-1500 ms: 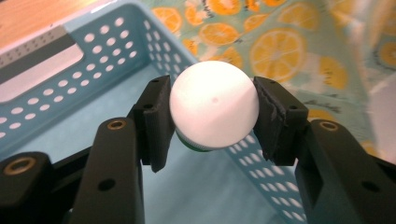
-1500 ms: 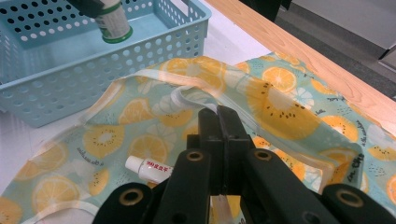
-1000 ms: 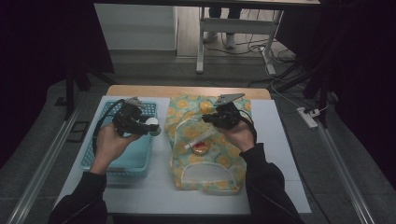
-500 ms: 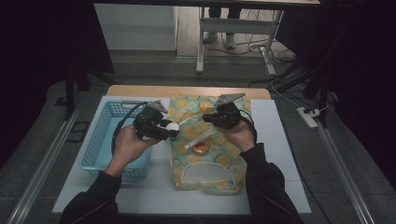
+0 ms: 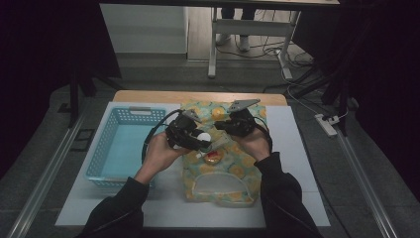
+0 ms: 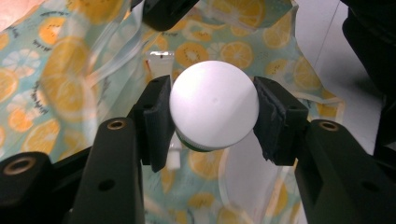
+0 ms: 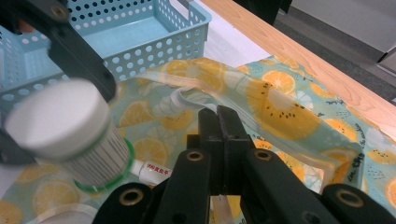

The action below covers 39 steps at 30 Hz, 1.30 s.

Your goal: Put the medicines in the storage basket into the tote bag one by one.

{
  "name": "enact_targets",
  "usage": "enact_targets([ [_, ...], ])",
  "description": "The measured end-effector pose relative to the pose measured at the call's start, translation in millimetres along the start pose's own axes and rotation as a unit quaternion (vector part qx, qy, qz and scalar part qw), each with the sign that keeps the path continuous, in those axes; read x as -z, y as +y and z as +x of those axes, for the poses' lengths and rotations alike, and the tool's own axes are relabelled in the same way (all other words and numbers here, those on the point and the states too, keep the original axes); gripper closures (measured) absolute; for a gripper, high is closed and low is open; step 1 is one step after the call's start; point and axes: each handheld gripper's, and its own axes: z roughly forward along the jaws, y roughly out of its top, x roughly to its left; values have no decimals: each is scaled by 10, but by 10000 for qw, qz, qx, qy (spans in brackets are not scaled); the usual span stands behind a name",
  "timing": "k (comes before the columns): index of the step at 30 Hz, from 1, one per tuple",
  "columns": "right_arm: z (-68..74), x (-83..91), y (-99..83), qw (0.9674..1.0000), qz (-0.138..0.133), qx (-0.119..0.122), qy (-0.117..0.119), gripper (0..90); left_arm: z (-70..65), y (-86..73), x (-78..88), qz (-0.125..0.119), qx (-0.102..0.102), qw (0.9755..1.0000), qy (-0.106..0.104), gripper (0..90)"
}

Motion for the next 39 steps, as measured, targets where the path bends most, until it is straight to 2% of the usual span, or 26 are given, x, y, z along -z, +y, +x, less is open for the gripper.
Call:
enact_targets([
  [10, -2, -5, -2, 10000, -17, 7, 9, 900, 8, 101, -327, 27, -32, 10000, 9, 505],
  [13, -3, -6, -2, 10000, -20, 6, 7, 900, 20, 117, -400, 57, -56, 9999, 112, 505],
  [16, -3, -5, -2, 10000, -27, 4, 5, 900, 42, 121, -463, 22, -12, 9999, 131, 504],
  [19, -3, -6, -3, 10000, -35, -9, -2, 900, 61, 117, -522, 66, -20, 9996, 266, 504],
  [25, -12, -16, -11, 10000, -23, -14, -27, 900, 135, 111, -604, 93, 28, 9991, 422, 504],
  [39, -12, -18, -13, 10000, -13, -9, -38, 900, 256, 105, -746, 35, 226, 9987, 463, 503],
])
